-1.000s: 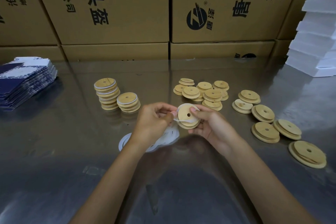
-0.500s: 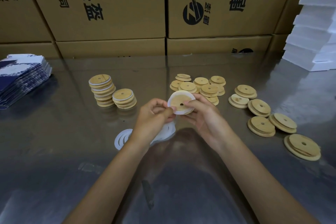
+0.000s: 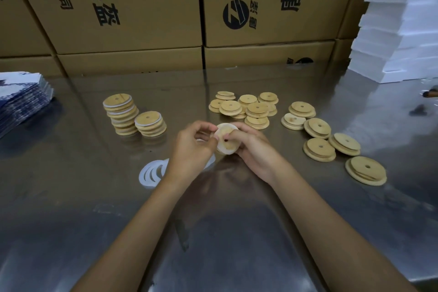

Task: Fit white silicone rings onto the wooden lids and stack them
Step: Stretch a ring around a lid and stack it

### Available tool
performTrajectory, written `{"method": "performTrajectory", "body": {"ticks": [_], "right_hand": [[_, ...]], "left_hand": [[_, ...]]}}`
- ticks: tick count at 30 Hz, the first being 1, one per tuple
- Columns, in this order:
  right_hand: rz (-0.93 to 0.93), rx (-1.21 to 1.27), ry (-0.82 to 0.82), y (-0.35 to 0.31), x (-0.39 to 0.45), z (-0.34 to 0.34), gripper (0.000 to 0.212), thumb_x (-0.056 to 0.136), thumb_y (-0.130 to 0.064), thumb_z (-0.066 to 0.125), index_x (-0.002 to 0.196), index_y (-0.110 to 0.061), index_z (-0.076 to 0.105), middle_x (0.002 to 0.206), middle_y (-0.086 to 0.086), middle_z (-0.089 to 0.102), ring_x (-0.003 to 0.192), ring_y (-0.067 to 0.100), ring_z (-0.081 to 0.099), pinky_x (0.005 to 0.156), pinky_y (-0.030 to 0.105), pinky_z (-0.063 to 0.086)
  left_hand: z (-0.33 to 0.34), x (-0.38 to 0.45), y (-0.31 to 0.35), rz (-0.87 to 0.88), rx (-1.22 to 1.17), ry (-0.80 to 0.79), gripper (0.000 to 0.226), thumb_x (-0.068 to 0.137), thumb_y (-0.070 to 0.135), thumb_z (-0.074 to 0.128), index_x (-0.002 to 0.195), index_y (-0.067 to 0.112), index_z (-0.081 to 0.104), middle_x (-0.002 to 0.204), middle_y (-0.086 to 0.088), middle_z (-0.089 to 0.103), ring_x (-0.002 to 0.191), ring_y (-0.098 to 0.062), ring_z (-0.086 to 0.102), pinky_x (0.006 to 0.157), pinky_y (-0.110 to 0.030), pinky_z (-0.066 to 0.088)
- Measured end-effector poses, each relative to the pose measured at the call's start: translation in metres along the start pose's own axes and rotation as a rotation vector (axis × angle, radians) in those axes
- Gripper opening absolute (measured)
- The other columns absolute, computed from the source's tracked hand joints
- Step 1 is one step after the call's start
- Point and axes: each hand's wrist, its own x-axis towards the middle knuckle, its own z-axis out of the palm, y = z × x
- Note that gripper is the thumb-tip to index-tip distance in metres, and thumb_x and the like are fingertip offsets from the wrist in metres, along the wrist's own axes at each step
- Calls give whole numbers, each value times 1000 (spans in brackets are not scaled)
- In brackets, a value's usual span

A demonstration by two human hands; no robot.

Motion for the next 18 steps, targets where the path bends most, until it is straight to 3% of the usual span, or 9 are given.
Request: {"method": "performTrajectory", "body": {"ticks": [2,8,11,18], "right_hand": [[-6,31,-10,-1,-2,-1,33,91,6,56,124,8,60,106,19,64,97,27,58,80,29,49],[-42,29,25,0,-9,2,26,87,8,62,110,-3,63,103,18,63,87,21,61,75,29,49],[-70,-18,62,3,-14,3,21,87,1,69,107,-2,67,102,18,65,93,26,61,82,36,48],[-108,-194,83,4,-26,11,27,91,-8,69,115,4,69,102,16,69,96,24,63,90,36,48]], "left_hand": [[2,-2,-1,54,84,31,20,82,14,74,81,30,63,84,11,69,77,-6,65,71,-20,53],[5,-9,2,102,177,107,13,82,24,74,79,31,63,73,21,65,73,7,63,61,-5,45],[4,-14,5,125,171,108,7,83,30,72,79,31,67,70,23,65,72,9,62,61,-7,46],[0,-24,5,90,95,133,12,83,18,69,76,28,68,71,18,67,67,7,63,61,-4,44]]}}
